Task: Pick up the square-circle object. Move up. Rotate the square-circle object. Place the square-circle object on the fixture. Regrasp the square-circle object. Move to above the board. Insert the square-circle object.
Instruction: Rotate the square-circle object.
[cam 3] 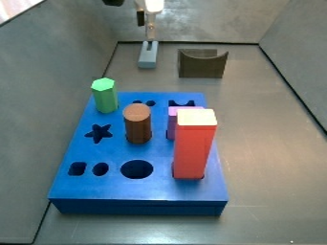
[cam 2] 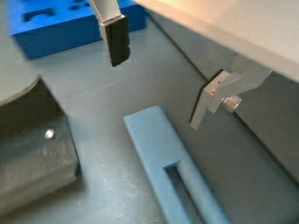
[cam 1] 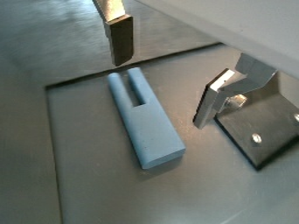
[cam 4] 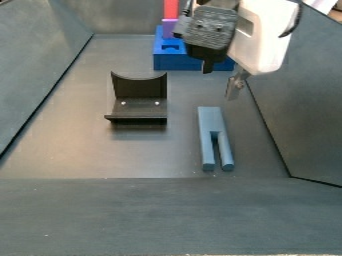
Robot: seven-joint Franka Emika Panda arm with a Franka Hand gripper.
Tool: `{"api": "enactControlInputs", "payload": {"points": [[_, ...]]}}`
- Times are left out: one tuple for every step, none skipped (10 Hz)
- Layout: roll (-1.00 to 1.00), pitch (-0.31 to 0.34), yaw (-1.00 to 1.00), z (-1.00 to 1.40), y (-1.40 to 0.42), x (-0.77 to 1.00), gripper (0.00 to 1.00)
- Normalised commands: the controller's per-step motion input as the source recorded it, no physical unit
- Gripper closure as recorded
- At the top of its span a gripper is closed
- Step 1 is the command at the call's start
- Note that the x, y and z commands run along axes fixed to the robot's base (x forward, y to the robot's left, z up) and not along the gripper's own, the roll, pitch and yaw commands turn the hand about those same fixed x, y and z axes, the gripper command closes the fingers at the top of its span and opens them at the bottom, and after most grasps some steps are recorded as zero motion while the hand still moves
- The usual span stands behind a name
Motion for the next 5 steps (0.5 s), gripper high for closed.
{"api": "enactControlInputs", "payload": {"points": [[0.00, -0.009, 1.00, -0.03, 0.00, 0.03, 0.00], [0.00, -0.009, 1.00, -0.03, 0.00, 0.03, 0.00], [0.00, -0.010, 1.00, -0.03, 0.00, 0.03, 0.00], [0.00, -0.011, 1.00, -0.03, 0.00, 0.03, 0.00], [0.00, -0.011, 1.00, -0.03, 0.00, 0.03, 0.00]]}}
